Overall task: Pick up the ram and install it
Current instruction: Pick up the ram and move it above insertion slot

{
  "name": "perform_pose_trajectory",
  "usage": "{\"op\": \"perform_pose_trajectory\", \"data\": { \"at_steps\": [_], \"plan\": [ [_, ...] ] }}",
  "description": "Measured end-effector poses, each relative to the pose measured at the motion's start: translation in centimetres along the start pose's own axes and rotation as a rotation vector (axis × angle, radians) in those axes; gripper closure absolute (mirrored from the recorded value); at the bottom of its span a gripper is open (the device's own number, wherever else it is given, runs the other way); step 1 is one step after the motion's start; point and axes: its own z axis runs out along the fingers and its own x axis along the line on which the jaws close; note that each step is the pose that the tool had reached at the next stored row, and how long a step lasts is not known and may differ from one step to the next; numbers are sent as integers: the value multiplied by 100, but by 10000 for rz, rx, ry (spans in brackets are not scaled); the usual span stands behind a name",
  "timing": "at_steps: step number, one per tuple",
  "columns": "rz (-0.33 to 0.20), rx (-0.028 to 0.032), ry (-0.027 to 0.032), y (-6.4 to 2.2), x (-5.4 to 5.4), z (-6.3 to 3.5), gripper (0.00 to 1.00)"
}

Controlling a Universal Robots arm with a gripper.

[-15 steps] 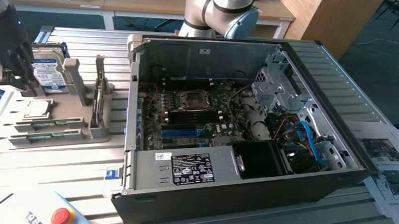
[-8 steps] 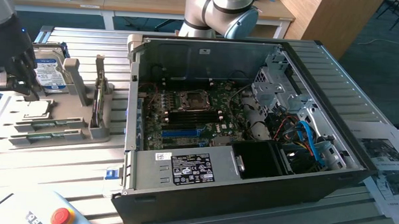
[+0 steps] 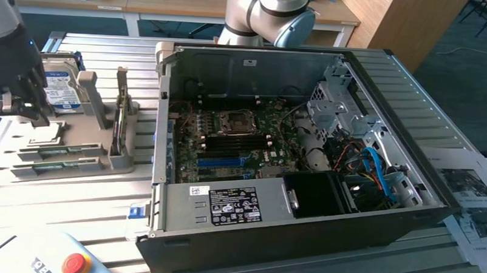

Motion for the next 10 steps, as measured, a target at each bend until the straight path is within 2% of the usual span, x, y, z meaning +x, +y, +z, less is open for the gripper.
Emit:
{"op": "perform_pose_trajectory", "data": {
  "at_steps": [10],
  "plan": [
    [0,-1,0,-3,14,151,69]
  ]
}}
